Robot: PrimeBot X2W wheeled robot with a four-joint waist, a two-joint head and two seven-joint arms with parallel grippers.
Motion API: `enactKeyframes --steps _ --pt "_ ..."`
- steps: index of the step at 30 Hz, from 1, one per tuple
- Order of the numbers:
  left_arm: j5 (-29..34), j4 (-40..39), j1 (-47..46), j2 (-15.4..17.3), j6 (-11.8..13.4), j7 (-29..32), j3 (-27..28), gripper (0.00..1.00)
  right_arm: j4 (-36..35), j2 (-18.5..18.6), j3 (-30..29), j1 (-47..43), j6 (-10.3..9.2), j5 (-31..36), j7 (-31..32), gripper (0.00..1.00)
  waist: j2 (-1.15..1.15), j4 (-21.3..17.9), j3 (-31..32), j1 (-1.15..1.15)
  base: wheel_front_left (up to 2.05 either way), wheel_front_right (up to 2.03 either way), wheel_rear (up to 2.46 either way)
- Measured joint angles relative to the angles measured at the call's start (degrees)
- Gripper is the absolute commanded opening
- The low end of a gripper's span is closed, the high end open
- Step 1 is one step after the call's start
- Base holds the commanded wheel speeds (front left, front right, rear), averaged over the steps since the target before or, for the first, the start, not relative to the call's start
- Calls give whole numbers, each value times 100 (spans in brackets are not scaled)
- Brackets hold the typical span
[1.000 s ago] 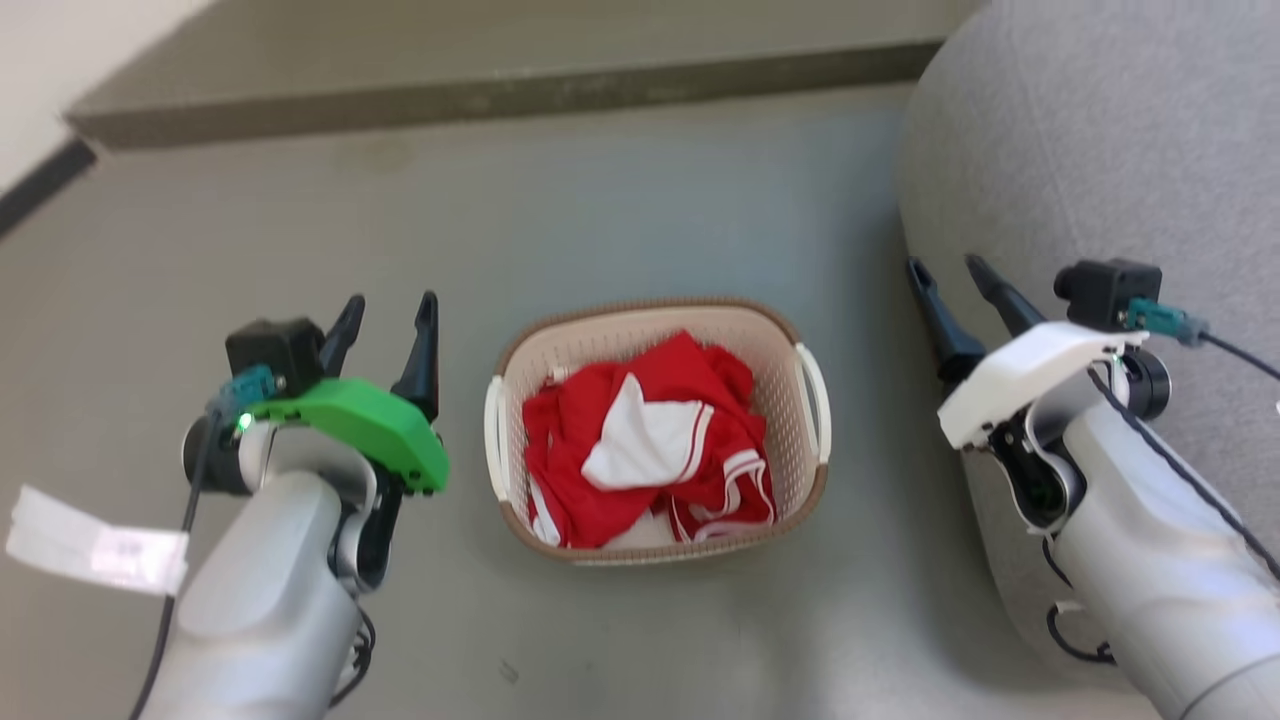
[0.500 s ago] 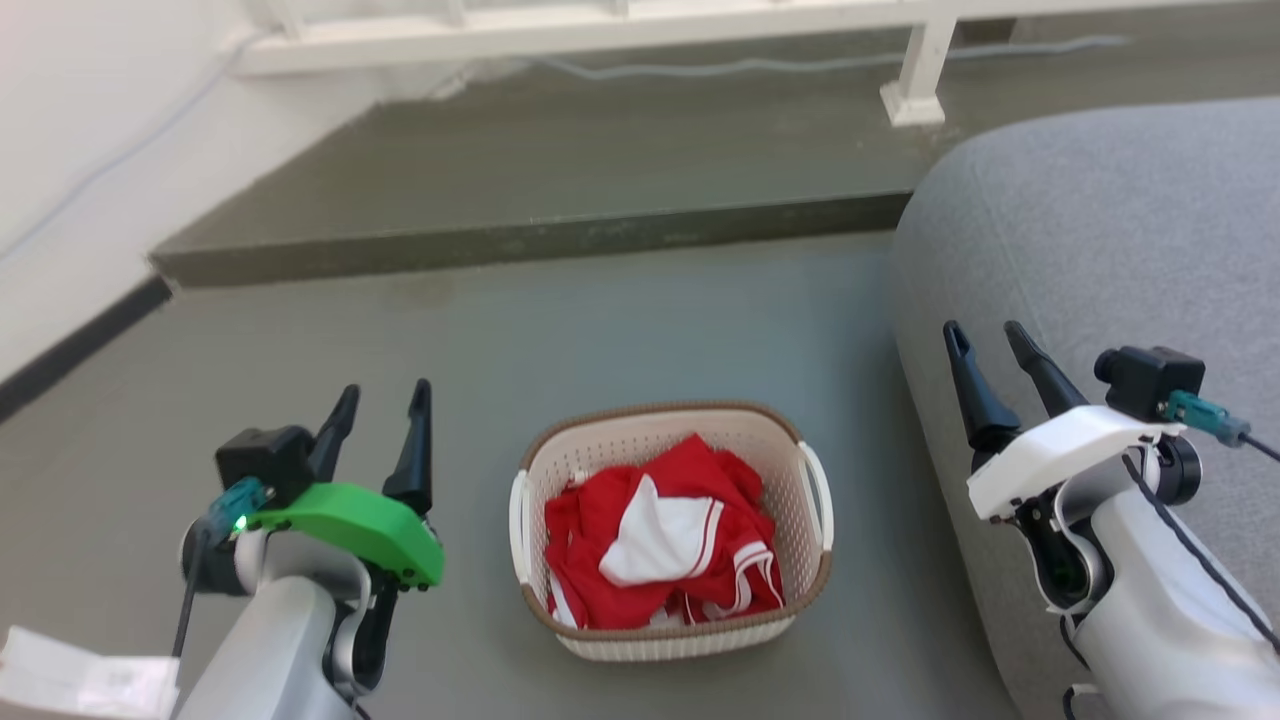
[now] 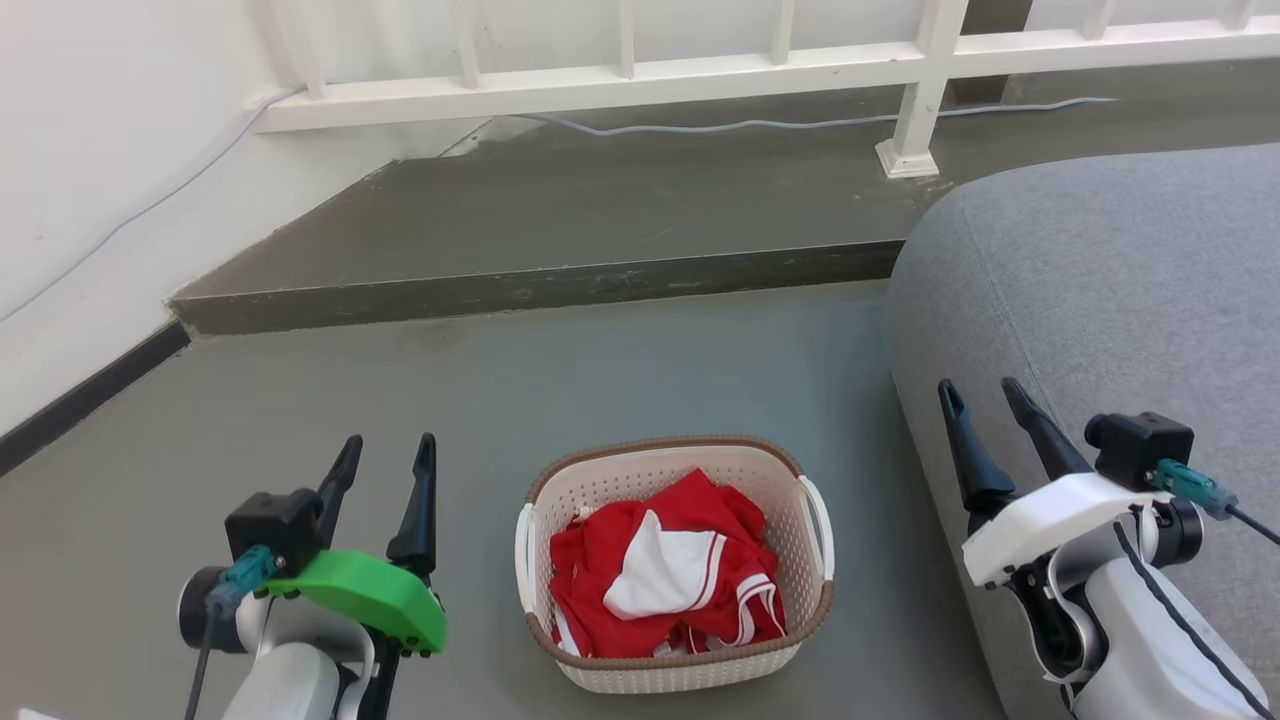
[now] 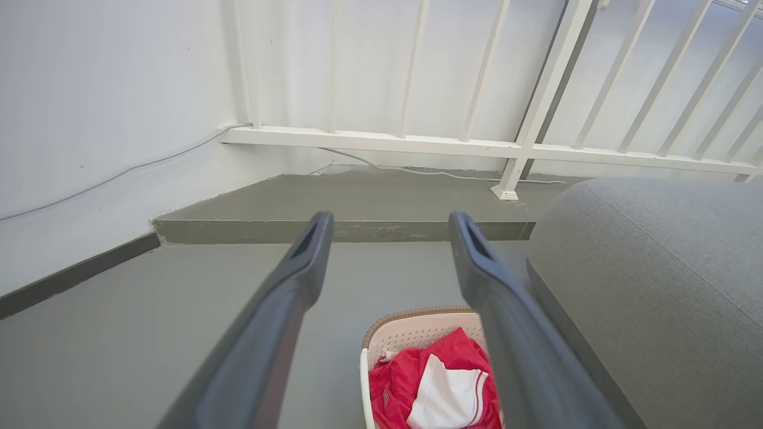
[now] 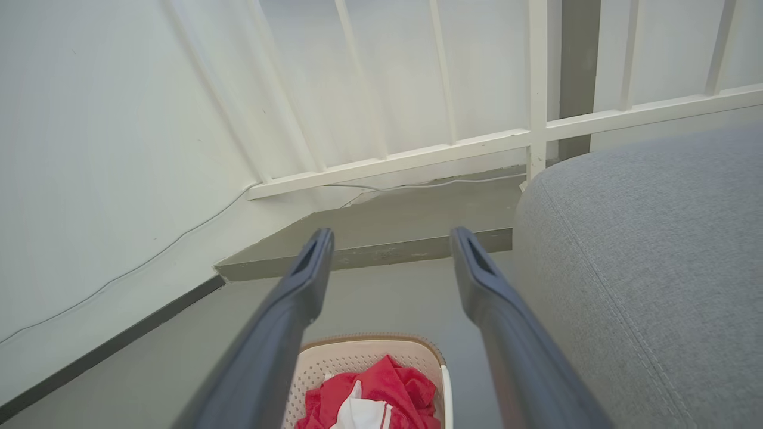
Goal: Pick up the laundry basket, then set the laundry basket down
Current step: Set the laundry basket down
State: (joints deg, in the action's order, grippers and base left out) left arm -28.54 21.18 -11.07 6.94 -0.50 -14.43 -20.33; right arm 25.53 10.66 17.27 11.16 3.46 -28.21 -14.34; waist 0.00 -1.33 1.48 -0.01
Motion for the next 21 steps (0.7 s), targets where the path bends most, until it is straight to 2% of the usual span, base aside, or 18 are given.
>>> enactKeyframes --steps 21 --pt "381 -490 460 -127 -33 0 341 100 -422 -121 -230 -379 -2 359 0 100 0 -50 26 0 0 0 0"
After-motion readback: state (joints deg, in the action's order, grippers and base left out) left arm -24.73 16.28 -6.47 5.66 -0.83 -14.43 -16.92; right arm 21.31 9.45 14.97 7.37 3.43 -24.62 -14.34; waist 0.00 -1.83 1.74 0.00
